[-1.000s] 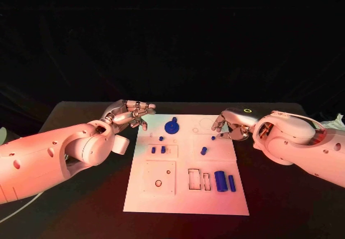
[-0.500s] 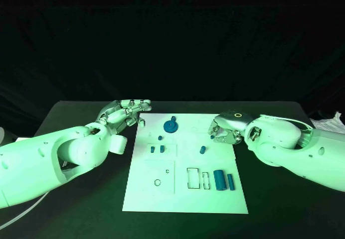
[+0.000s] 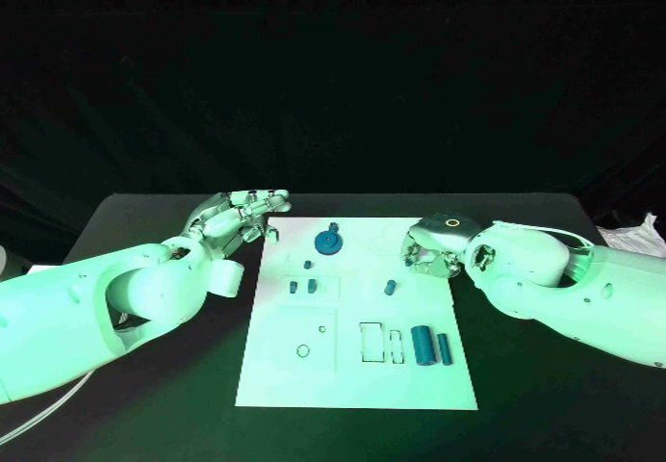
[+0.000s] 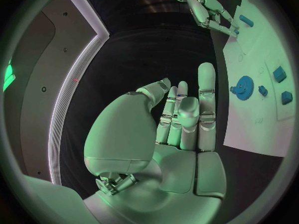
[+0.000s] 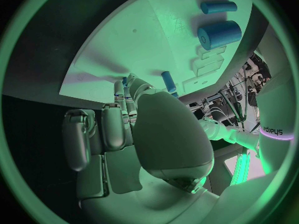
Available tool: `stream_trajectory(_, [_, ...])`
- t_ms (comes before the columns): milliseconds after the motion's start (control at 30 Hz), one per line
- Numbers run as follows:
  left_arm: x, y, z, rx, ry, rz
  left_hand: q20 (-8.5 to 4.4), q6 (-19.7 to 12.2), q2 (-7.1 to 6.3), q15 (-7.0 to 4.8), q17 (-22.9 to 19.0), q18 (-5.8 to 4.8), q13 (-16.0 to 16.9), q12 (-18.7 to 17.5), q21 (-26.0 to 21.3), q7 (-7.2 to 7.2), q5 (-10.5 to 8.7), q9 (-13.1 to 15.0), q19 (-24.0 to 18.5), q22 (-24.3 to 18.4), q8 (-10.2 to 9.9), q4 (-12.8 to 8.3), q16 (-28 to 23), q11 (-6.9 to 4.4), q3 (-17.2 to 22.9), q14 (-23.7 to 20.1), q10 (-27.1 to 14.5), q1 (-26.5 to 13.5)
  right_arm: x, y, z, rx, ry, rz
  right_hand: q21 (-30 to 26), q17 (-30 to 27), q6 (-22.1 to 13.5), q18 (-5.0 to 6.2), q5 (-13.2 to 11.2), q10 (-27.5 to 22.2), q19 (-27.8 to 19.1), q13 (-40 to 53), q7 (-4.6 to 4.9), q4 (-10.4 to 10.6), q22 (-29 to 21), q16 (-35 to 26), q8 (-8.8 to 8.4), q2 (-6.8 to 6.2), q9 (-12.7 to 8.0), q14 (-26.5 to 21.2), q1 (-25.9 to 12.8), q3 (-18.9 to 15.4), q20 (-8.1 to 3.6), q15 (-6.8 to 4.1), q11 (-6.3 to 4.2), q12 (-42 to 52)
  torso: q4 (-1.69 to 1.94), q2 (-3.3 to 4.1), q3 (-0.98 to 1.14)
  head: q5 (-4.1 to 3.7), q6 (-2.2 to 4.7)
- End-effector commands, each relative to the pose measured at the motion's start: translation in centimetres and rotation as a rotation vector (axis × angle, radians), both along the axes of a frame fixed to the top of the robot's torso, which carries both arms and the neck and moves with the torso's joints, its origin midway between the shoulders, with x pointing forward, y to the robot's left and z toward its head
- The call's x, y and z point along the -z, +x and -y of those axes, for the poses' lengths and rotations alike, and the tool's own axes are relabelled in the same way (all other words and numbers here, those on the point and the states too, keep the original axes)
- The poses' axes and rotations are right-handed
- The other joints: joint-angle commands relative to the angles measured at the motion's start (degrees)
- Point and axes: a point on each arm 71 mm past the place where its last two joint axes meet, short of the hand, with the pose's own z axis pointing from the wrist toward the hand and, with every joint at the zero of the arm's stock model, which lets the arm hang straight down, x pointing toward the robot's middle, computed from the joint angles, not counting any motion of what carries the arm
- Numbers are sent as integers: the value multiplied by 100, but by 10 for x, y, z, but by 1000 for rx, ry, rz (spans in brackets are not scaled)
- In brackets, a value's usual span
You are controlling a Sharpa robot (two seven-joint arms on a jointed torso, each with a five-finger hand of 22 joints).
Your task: Assemble the parts on the task board
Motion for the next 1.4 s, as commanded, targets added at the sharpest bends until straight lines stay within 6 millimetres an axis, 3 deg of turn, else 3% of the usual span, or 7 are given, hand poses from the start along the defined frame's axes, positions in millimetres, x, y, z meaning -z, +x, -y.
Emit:
stream_trajectory(33, [-1,-1,1,8,-19,7,-4,-25,28,2,-6,109,8,29,-22,13,-28,-8,-22,-7,31,-14,-23,10,-40,-28,-40,-53,4,0,-1,-1,-37,-10,-35,-14,49,32,-32,50,307,-30,-13,-5,865,-14,0,58,10,295,-11,59,0,10,-16,4,0,-1,-1,-1,-6])
stream_trajectory(433, [-1,-2,1,12,-17,0,-2,-55,32,6,-19,109,9,51,-34,22,-23,-13,-16,-17,26,-30,-20,17,-61,-31,-80,-45,11,2,-6,-1,-54,-33,-39,-20,131,32,-71,123,310,-136,-29,-71,864,-8,15,157,31,297,-34,234,-22,-10,-45,16,2,-4,1,-4,-34])
stream_trajectory(800, [-1,-3,2,15,-15,-7,3,-106,50,14,-41,107,10,89,-50,38,-16,-17,-6,-31,19,-73,-15,31,-73,-37,-150,-4,16,3,-7,7,-113,-55,-20,-5,304,25,-72,322,327,-204,-56,-263,895,19,65,180,86,306,-17,385,-56,-42,-88,44,2,-1,4,-18,-63])
stream_trajectory(1067, [-1,-3,2,16,-14,-10,5,-128,57,18,-53,106,12,107,-56,47,-15,-19,-1,-36,16,-91,-14,38,-76,-40,-180,11,9,0,-10,-7,-60,42,61,-100,419,-3,-74,517,382,-232,-63,-475,1007,-31,90,243,137,307,29,563,-79,-80,-121,46,2,-8,5,-30,-73])
stream_trajectory(1400, [-1,-3,0,13,-13,-11,9,-153,56,25,-60,105,12,124,-62,58,-16,-20,3,-41,12,-103,-10,48,-87,-43,-214,12,-1,-5,-12,-14,2,93,69,-115,422,-6,-75,537,387,-246,-54,-512,1018,-35,80,243,145,308,6,615,-81,-81,-115,27,3,-9,-1,-38,-71])
